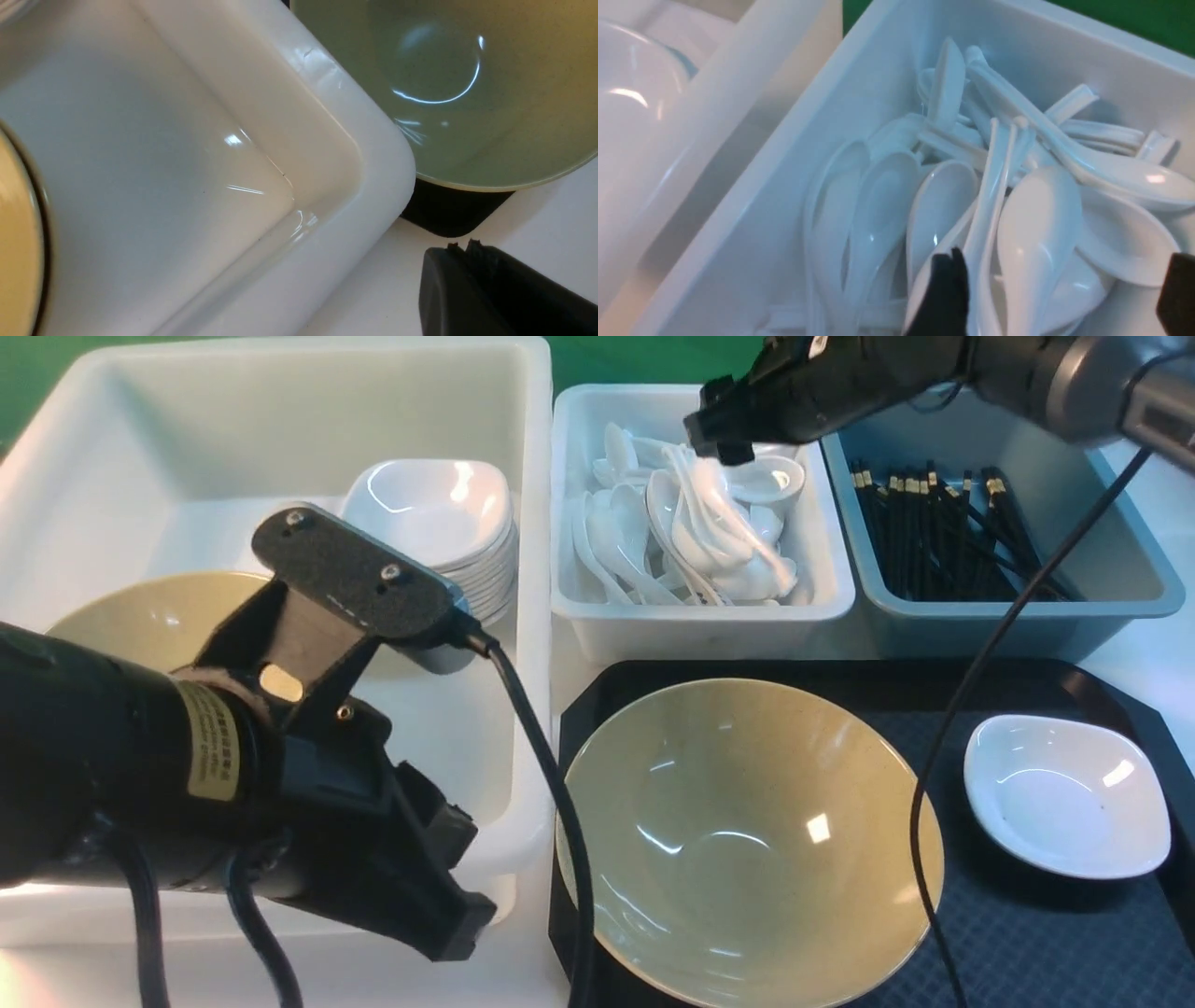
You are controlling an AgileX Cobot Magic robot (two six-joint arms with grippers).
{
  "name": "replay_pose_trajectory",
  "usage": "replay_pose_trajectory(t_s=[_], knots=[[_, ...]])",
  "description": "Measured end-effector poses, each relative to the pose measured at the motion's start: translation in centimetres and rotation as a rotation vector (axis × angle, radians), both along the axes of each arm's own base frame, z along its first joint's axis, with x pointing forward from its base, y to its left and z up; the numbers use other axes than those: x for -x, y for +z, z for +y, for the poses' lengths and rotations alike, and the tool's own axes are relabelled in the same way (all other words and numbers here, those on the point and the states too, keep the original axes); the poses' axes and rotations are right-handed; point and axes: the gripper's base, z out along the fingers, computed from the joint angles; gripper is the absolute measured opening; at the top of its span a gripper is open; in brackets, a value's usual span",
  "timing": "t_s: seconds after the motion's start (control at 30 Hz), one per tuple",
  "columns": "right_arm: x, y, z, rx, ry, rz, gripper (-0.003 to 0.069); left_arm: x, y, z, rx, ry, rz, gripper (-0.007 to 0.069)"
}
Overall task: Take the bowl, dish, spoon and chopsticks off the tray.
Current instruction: Use the right arm to put the soup spoon into the small storage box in the middle, then use the left arm to grab the yellow noodle bowl on the left
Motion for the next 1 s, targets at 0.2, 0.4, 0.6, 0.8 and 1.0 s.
replay_pose_trajectory(t_s=[0.2,0.4,0.6,0.8,1.0], knots=[[4.1,6.5,-1.4,0.145,0.146,0.059,0.0594,-2.5,1.6,-1.8,-0.027,0.02,-0.038,0.0005],[10.8,12.1,-3.6,0.185,0.193,0.083,0.0448,-7.6,1.2,-6.7,-0.146,-0.051,-0.002,0.013],[19.2,13.6,-6.6,0.193,0.201,0.093,0.03,-12.0,-0.8,-10.9,-0.224,-0.079,0.054,0.0356],[26.3,11.6,-8.9,0.17,0.199,0.125,0.0209,-15.8,-3.5,-11.7,-0.255,-0.104,0.143,0.0451],[32.3,9.4,-10.9,0.116,0.184,0.02,0.0192,-19.7,-7.2,-10.8,-0.155,-0.132,0.233,0.0454]])
